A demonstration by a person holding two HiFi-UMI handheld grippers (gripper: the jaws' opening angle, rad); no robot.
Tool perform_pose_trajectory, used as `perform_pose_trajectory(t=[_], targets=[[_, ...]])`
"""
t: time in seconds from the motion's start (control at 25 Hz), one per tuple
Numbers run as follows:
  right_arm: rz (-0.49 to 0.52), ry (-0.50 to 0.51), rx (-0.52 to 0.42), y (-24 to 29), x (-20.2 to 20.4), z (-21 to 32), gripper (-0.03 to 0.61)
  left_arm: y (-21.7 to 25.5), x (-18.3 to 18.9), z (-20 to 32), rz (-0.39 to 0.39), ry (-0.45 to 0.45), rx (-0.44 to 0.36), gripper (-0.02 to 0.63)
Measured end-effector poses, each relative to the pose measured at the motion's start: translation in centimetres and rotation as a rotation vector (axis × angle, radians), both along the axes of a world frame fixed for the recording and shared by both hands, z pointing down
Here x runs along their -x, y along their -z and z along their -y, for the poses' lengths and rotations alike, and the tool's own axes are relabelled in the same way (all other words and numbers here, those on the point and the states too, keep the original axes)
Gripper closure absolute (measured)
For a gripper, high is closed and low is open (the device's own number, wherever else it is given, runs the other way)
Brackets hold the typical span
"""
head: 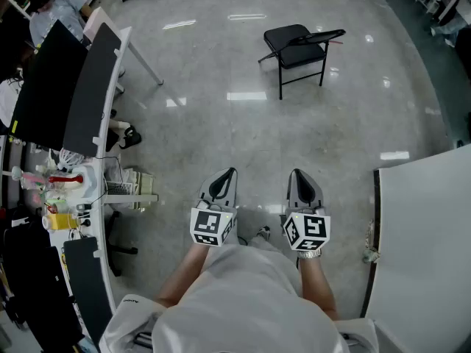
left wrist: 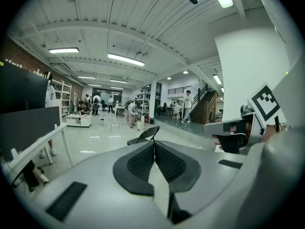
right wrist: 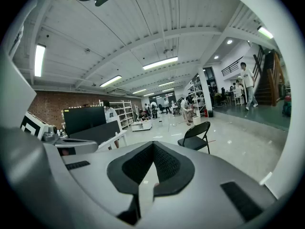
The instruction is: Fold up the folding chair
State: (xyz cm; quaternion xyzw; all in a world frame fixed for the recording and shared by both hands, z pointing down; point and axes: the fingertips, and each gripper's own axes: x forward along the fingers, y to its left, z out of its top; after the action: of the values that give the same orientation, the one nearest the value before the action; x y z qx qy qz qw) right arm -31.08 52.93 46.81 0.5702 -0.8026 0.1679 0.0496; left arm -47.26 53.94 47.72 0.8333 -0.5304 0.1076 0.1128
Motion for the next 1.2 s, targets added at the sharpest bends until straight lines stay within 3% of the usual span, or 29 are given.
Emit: perform_pose_trajectory(t=[0.2,0.48,0.76,0.96,1.2], targets=[[0.007,-0.009,0.000,0.0,-2.3,-3.2,0.574,0.6,-2.4,-3.7,0.019,-0.019,-0.026,0.601],[-0.012,-0.005,-0.033,1.7,0.6,-5.1,0.575,2.2,-0.3,-4.5,0.022,-0.032,-0.063,0.602],[-0.042,-0.022,0.016,1.0,6.4,-6.3,0.574,2.1,4.4,-5.3,0.012,-0.103,-0.090,0.601],[-0.066,-0.031,-0.018,2.1,10.5,-5.5,0.574,1.5,9.1,-3.9,-0.058,-0.064,-0.069,0.601],[-0.064,-0.093,-0.058,3.6,13.0,-4.1,0.574,3.1,12.8,-3.2,-0.096,-0.106,-0.129,0.602]])
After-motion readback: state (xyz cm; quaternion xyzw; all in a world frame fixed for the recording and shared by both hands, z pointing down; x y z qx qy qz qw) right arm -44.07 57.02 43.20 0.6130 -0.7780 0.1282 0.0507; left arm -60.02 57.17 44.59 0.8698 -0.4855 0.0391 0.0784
